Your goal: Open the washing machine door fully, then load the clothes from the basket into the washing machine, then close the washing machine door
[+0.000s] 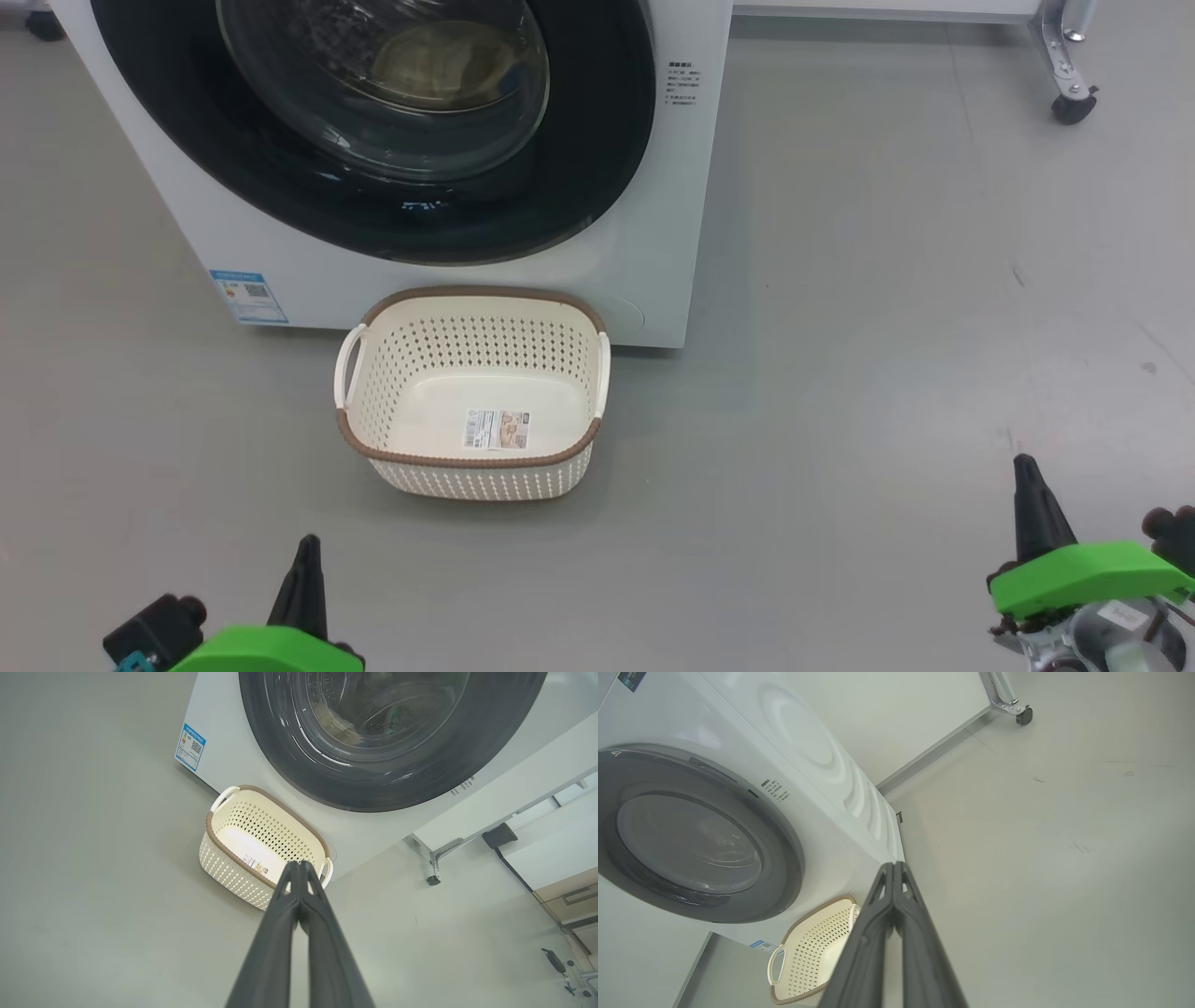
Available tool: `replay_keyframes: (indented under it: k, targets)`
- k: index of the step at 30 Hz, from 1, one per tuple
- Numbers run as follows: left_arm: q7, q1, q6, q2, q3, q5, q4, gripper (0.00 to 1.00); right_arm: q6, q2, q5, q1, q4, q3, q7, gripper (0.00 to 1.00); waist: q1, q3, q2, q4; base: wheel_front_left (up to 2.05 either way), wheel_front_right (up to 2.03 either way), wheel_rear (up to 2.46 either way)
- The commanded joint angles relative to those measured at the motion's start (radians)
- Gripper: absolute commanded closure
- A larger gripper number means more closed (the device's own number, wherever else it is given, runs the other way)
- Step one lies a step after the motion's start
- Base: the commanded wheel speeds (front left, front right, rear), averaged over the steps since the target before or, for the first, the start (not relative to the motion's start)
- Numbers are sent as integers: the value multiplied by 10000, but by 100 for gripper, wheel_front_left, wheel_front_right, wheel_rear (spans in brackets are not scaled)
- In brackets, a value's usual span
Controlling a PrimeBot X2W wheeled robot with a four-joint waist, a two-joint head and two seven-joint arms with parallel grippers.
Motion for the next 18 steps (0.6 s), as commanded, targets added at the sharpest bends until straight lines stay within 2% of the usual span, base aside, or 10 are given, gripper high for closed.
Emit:
replay_keyframes:
  k: [1, 18]
  targets:
    - [56, -481, 0, 44, 258, -167, -340, 100, -13, -137, 202, -547, -389, 33, 40, 100, 0, -2, 0, -3, 0, 0, 0]
    - [564, -525, 0, -42, 743, -1918, -443, 100, -19, -164, 2262, -600, -542, 52, 567, 100, 0, -48, 0, -122, 0, 0, 0]
